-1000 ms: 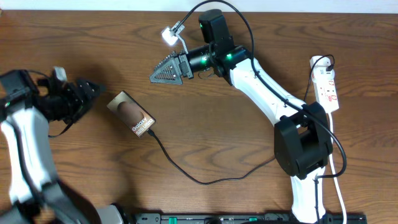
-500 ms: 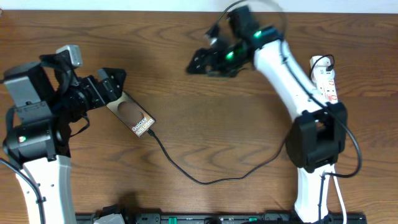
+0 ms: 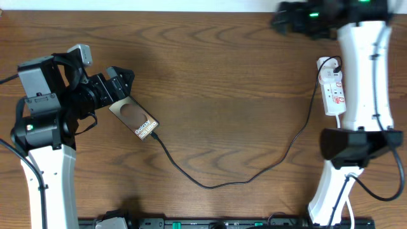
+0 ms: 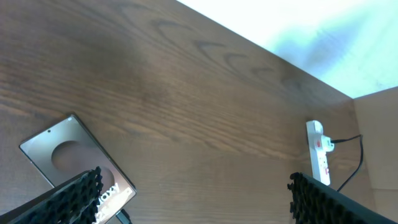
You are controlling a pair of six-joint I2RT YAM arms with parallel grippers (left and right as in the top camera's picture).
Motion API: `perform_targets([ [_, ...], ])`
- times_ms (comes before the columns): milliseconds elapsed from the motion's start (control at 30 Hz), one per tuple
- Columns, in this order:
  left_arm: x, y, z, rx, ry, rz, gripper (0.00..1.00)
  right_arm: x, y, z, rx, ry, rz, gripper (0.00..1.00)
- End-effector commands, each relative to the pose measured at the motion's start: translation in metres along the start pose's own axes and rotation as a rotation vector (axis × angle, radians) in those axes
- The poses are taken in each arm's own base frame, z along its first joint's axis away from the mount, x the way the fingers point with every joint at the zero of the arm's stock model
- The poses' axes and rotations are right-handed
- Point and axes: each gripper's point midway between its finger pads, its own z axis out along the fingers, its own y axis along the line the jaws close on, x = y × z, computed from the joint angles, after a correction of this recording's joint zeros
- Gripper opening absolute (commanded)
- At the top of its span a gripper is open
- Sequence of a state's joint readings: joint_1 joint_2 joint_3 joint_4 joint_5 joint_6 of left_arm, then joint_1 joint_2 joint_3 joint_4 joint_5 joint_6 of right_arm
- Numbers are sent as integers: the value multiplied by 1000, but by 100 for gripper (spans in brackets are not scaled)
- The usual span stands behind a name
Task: Plug charger to phone and switch on socket
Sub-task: 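Move the right gripper over to the white power strip, then press the orange switch beside the charger with the right gripper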
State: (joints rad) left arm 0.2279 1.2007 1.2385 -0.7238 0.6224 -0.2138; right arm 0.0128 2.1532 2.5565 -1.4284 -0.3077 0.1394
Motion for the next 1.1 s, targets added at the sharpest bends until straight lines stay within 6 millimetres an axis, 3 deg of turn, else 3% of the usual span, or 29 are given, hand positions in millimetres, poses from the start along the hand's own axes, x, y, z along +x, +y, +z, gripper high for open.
perform_targets([
  [0,-4,0,1,-4,-3,-5,95,-11,-48,-26,-26,-43,43,99],
  [233,-4,0,1,-5,-1,-7,95,-13,-121,-92,-279,-184,46,99],
  [433,-4,0,1,-5,-1,-7,95,3,-191,-114,-194,-223,114,99],
  [567,-4,0,1,-5,-1,-7,95,19,-214,-102,-183,-189,134,99],
  [767,-2,1,1,-7,6,-12,95,48,-240,-61,-149,-78,168,99],
  [1067,4,2,1,-13,27,-26,95,72,-252,-8,-176,-16,204,99],
])
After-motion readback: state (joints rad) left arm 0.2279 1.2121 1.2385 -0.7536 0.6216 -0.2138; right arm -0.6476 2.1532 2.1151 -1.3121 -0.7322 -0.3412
